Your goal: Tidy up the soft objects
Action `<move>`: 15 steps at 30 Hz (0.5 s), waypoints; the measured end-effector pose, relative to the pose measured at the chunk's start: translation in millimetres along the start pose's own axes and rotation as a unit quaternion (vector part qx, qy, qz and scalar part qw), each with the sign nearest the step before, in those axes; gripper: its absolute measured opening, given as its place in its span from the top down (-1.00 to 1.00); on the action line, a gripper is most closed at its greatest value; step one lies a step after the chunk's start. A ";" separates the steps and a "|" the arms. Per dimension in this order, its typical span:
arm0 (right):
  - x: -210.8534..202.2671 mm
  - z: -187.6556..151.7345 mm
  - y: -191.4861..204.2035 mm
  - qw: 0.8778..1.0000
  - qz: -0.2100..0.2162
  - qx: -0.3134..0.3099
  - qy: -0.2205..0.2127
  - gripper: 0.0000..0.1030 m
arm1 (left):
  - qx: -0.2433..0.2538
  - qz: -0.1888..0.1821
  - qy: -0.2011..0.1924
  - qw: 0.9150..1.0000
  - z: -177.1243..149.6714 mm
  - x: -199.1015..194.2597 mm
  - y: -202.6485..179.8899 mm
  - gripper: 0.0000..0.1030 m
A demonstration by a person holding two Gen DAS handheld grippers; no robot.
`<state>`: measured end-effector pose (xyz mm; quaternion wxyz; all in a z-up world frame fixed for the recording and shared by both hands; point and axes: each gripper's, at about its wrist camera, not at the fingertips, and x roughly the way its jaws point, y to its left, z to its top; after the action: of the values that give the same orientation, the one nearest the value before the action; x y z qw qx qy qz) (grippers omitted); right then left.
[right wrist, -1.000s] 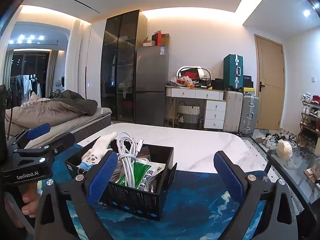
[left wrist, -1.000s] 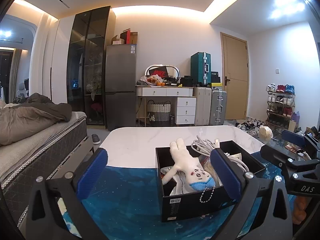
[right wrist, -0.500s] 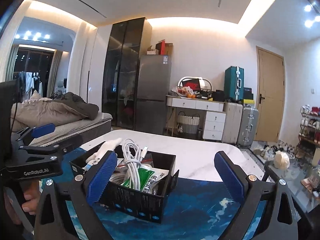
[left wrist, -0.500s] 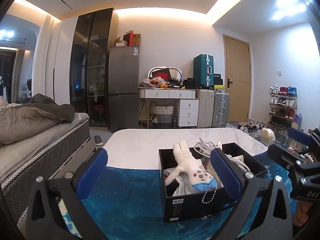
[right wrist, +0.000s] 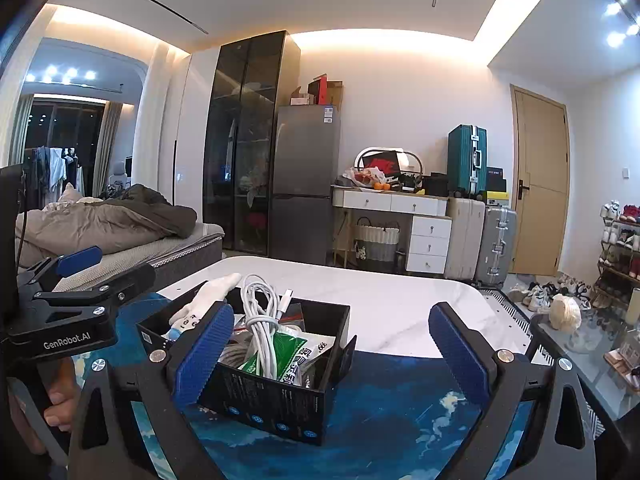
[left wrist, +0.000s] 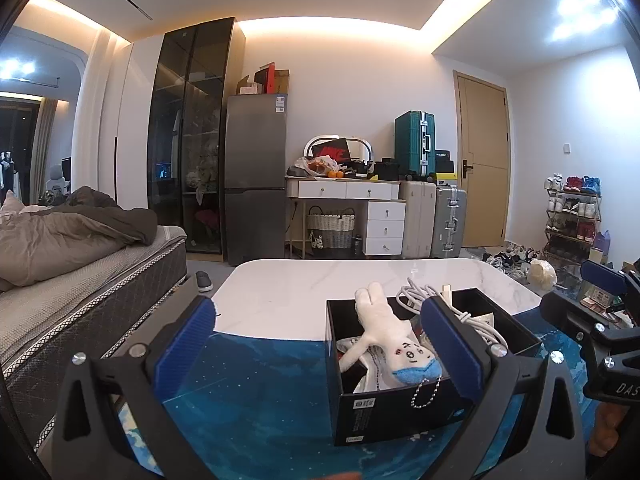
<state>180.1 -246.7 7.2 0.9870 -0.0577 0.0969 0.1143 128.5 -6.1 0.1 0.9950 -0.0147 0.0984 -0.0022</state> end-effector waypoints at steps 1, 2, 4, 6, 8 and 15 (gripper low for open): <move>-1.4 -0.1 0.0 1.000 0.000 0.000 0.000 -0.94 | 0.001 0.000 -0.002 1.000 0.2 -0.5 -0.2 -1.00; -1.7 -0.2 0.2 1.000 -0.001 0.000 -0.001 -0.94 | 0.003 0.001 -0.003 1.000 0.0 -0.8 -0.9 -1.00; -1.3 0.2 0.1 1.000 -0.002 -0.001 0.000 -0.94 | 0.004 0.000 0.000 1.000 0.3 0.5 -1.2 -1.00; -1.7 0.3 0.3 1.000 -0.002 -0.002 -0.001 -0.94 | 0.001 0.001 0.002 1.000 0.3 1.8 0.4 -1.00; -1.7 0.2 0.5 1.000 -0.003 -0.001 -0.002 -0.94 | -0.001 0.009 0.001 1.000 1.2 1.5 0.9 -1.00; -1.8 0.3 1.0 1.000 -0.008 -0.002 -0.001 -0.94 | 0.001 0.012 -0.004 1.000 1.1 1.0 0.7 -1.00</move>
<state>178.2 -246.1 7.7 0.9879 -0.0599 0.0956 0.1069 129.7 -5.4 0.9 0.9954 -0.0126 0.0948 0.0100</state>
